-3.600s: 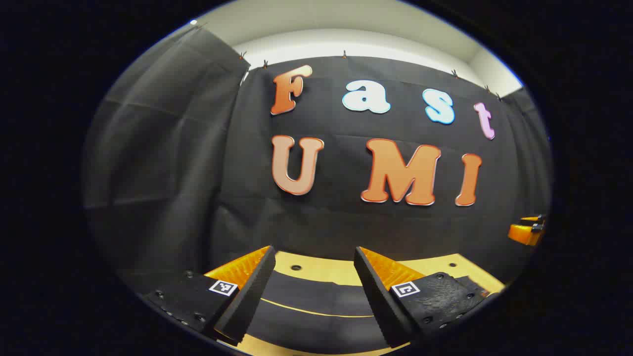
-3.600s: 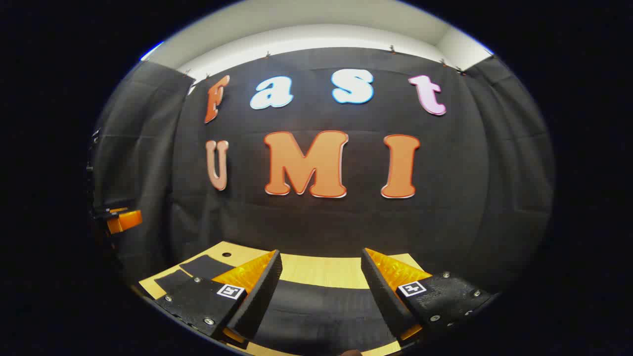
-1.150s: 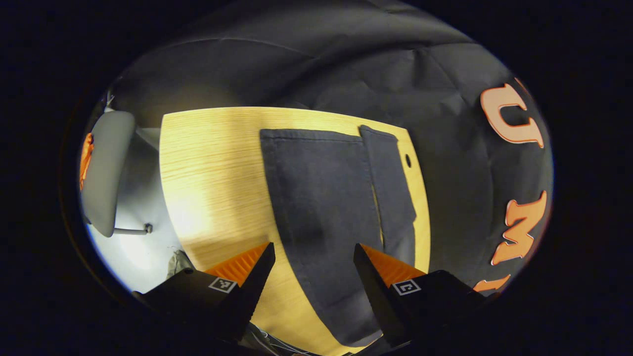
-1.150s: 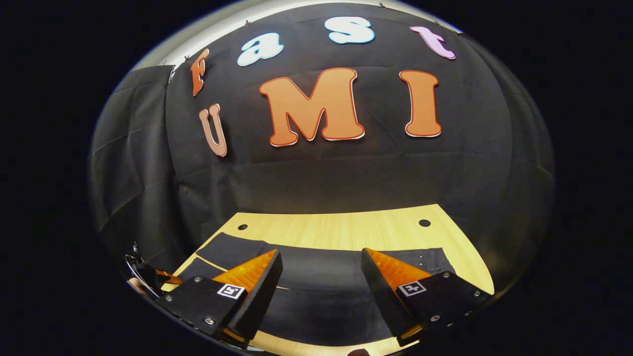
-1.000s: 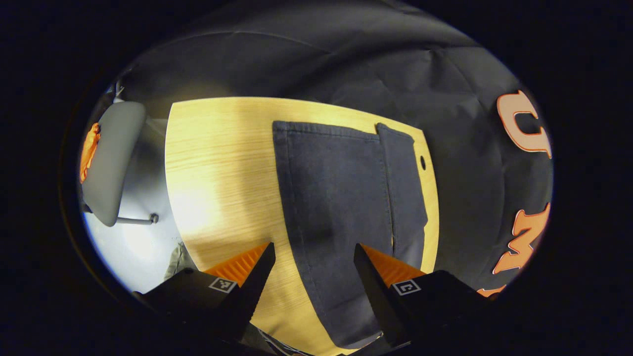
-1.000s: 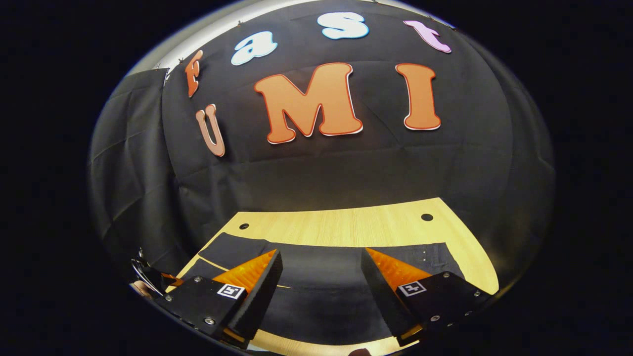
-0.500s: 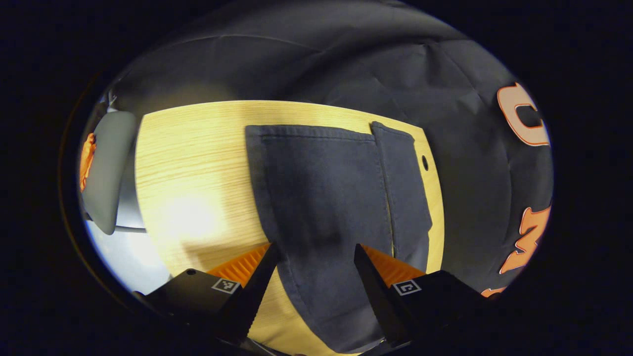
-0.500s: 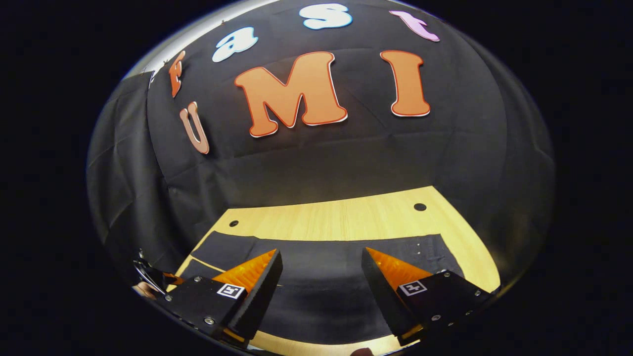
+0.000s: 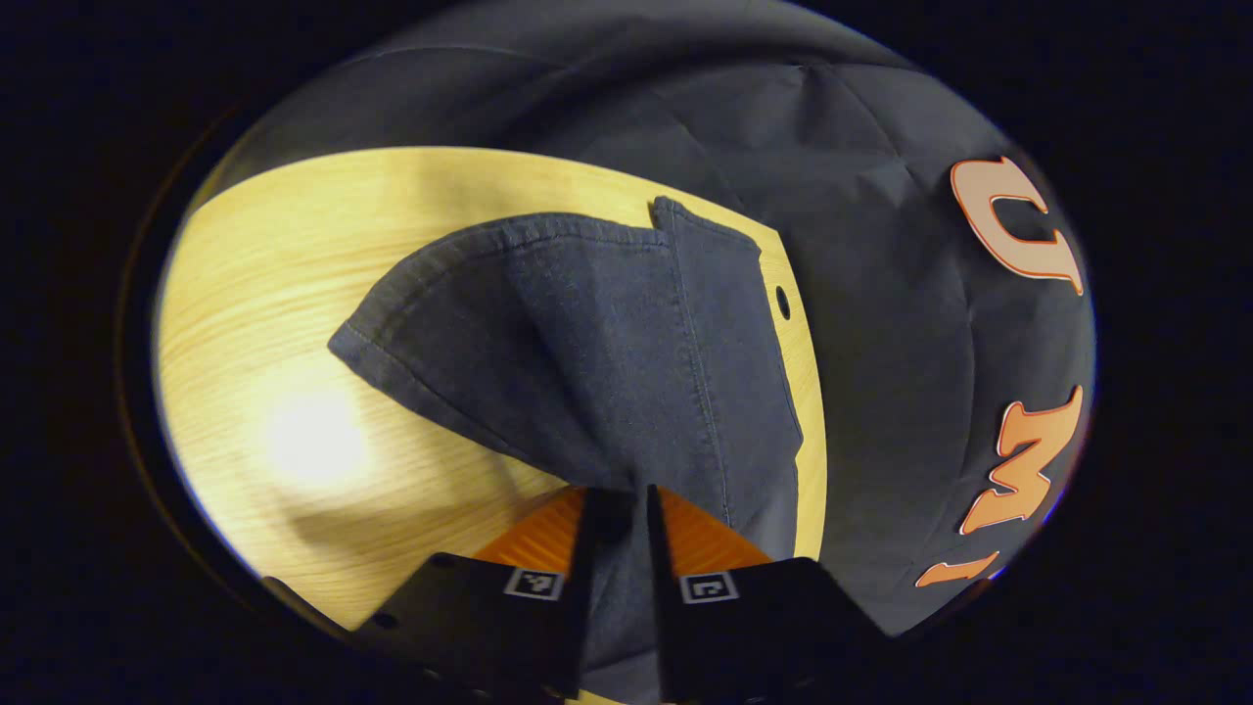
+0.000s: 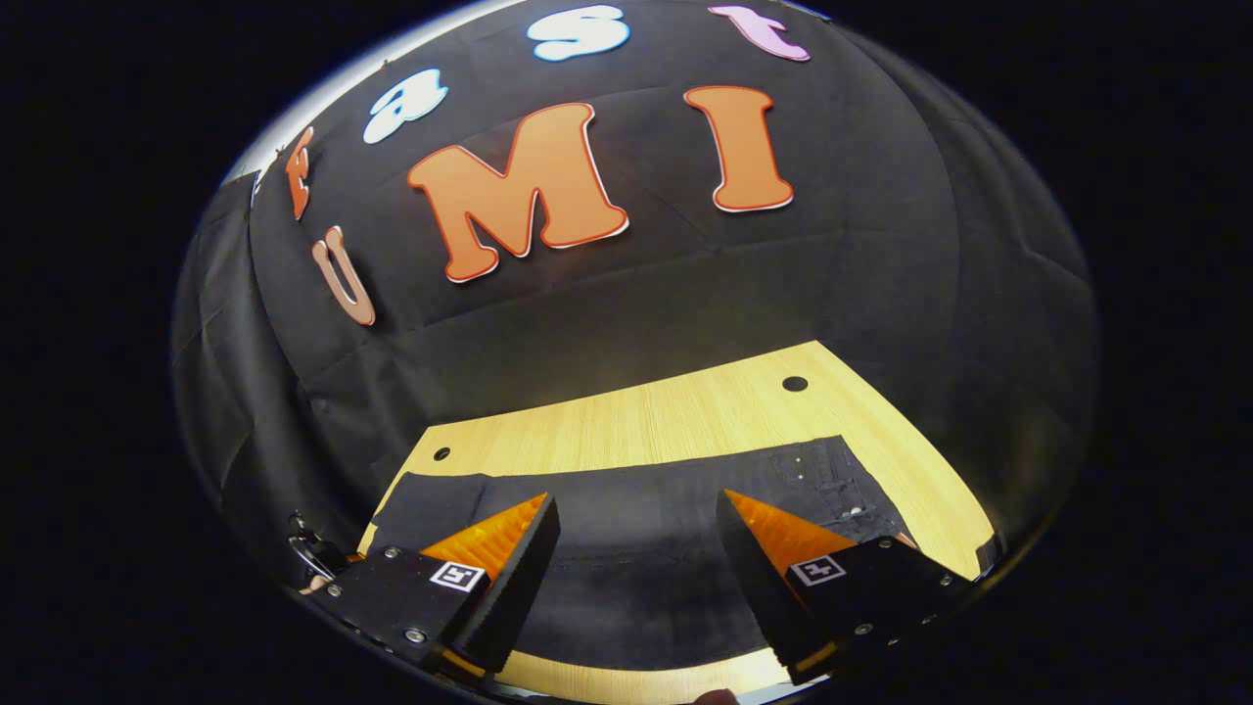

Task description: Grasp the waist and the cuffs of the jeans and fold them to make the two legs overlap; first hold the waist and fold one-third of the jeans toward the cuffs, then hold the cuffs and fold the remaining one-third in the same direction to finish folding.

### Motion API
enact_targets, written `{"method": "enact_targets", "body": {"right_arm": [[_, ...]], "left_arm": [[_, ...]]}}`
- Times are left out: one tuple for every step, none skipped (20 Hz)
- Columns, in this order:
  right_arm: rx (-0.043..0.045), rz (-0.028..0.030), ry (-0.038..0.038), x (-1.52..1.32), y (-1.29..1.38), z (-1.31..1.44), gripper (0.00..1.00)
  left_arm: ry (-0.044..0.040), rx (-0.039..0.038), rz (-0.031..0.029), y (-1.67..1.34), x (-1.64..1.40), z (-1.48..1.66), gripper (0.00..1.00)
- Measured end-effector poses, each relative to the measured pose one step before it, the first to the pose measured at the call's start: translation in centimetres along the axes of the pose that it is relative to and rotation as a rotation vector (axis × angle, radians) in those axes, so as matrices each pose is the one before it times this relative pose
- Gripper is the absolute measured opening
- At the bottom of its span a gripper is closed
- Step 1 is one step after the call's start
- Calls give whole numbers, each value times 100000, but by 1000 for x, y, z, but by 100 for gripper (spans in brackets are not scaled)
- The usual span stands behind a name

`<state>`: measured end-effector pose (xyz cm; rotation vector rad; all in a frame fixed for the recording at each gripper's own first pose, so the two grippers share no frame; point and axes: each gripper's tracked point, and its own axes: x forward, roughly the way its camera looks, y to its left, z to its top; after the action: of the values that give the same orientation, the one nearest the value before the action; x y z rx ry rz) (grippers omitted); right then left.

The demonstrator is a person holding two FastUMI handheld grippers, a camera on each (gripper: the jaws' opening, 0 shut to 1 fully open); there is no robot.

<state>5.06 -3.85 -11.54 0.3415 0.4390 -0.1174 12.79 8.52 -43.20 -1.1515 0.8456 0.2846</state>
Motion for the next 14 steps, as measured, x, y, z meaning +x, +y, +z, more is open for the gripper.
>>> {"method": "enact_targets", "body": {"right_arm": [[863,-618,295,-225,-471,-233,98],[1290,-217,1128,-255,-491,-501,97],[3110,-551,1409,-299,-736,-408,97],[5154,-370,1708,-266,-1127,-693,98],[6326,26,1818,5,-1374,-764,98],[7780,1771,2141,-104,-1541,-754,98],[6062,1669,740,-52,-1627,-509,98],[6429,-2716,2763,-4,-2568,-1037,98],[7457,-3077,3796,121,-2646,-1305,98],[9413,-1801,2365,-29,-2537,-775,98],[10454,-1244,1505,-49,-2204,-682,98],[10595,-230,350,218,-1972,-380,98],[10130,-1578,522,326,-2010,81,98],[8017,-2457,714,606,-1774,201,98]], "left_arm": [[1556,-872,922,16,-43,282,22],[1094,642,709,95,369,-502,12],[-844,909,349,12,-419,248,12],[-477,2609,-713,-347,-414,-68,4],[-169,2504,-519,-242,-733,53,4],[-371,1648,-45,-37,-864,52,4],[473,333,-126,79,-580,23,4],[726,-803,-618,-70,-558,-324,4],[408,-1357,-517,-12,-352,-46,4],[448,-1211,-625,155,-551,-62,4],[382,-923,-267,52,-413,-44,4],[291,-799,-460,8,4,-25,4],[362,-459,12,91,-117,-10,4],[299,-482,137,232,-159,-52,4]]}}
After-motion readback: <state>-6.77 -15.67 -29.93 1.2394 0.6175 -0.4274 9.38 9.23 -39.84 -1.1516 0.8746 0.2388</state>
